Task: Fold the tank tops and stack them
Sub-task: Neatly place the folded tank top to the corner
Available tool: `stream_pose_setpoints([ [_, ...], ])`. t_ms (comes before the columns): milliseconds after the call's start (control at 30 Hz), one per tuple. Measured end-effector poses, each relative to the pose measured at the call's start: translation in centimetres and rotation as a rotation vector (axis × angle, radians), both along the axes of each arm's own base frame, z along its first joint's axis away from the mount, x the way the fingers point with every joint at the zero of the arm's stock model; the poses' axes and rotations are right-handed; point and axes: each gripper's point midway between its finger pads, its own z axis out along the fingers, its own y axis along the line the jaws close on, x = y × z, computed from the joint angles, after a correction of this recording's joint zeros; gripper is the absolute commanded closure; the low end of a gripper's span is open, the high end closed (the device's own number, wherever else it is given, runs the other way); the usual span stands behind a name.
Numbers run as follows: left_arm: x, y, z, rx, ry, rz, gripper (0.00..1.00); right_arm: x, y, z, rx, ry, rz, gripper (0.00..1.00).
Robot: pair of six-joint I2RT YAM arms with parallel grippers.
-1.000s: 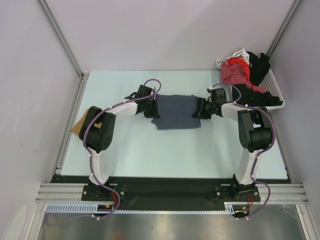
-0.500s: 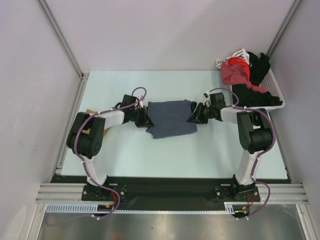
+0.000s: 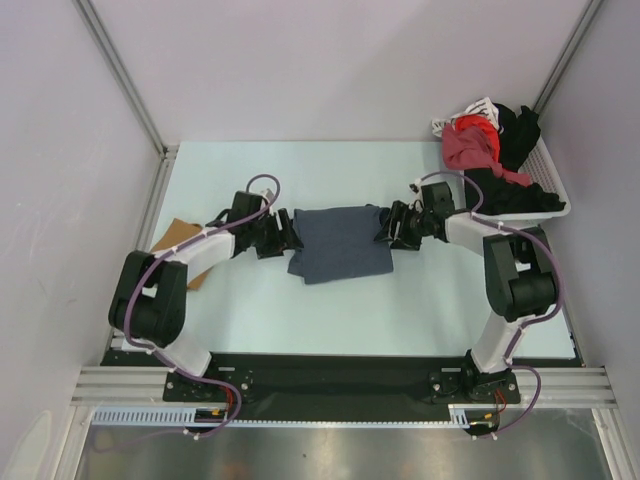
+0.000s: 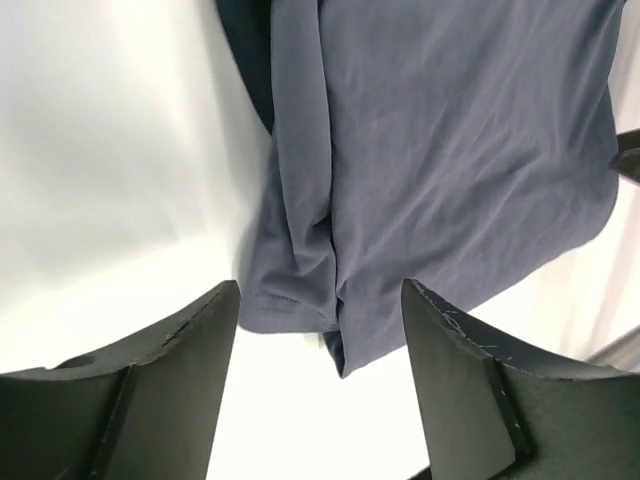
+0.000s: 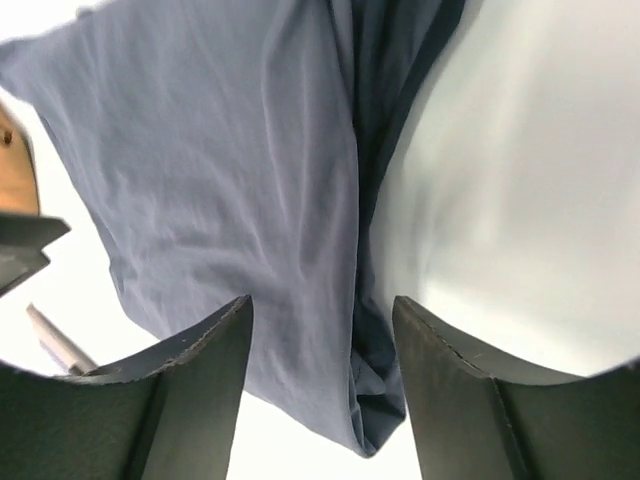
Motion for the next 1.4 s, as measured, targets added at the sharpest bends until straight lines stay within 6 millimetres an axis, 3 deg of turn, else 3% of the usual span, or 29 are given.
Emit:
stream_pose_setpoints([
  [67,0.3,0.5,0.8,0.023,-0.025,0.018,0.34,0.9,-0.5,1.0,-0.031,-0.029,-0.012,0.45],
  [100,0.4,0.7,1.3,0.032,-0.036,0.027,0.37,1.3,-0.7,1.6,-0.043,-0.045,-0.016,0.62],
  [167,0.6,0.8,2.2,0.037,-0.057,0.027,0.44,2.3,-0.9,3.5,-0.055,-0.099,-0.023,0.74],
  [200,0.8,0.6,2.7,0.031,-0.071,0.025,0.48,2.6,-0.8,4.3,-0.054,-0.122,-0.022,0.85],
  [300,1.7,-0.7,4.8,-0.001,-0.11,-0.005,0.62,2.4,0.3,6.6,-0.004,-0.173,0.009,1.0],
  [400,3.5,-3.3,7.4,-0.059,-0.159,-0.059,0.71,1.5,2.7,8.2,0.084,-0.208,0.08,1.0],
  [533,6.9,-7.2,9.6,-0.152,-0.209,-0.13,0.76,-1.4,5.8,7.5,0.155,-0.178,0.183,1.0],
  [633,9.1,-8.9,8.2,-0.187,-0.189,-0.155,0.8,-4.3,7.6,6.2,0.214,-0.139,0.259,1.0],
  [733,11.0,-10.1,4.4,-0.192,-0.122,-0.163,0.81,-6.2,7.5,4.4,0.269,-0.086,0.278,1.0],
  [833,11.2,-10.3,-0.8,-0.172,-0.021,-0.155,0.82,-6.0,6.0,1.6,0.311,-0.02,0.234,1.0],
  [933,11.1,-10.1,-3.9,-0.17,0.05,-0.146,0.83,-5.2,4.6,-1.7,0.335,0.063,0.174,1.0],
  [1033,12.1,-10.1,-3.3,-0.184,0.042,-0.143,0.82,-5.2,4.2,-3.3,0.393,0.132,0.158,1.0],
  [1200,13.9,-9.0,-2.5,-0.144,-0.008,-0.126,0.6,-5.1,4.3,-3.0,0.399,0.131,0.157,1.0],
  [1300,14.1,-8.3,-2.0,-0.114,-0.034,-0.125,0.54,-4.8,4.2,-2.3,0.377,0.121,0.146,1.0],
  [1400,13.2,-7.7,-0.3,-0.094,-0.067,-0.13,0.47,-3.6,4.4,-0.3,0.361,0.075,0.147,1.0],
])
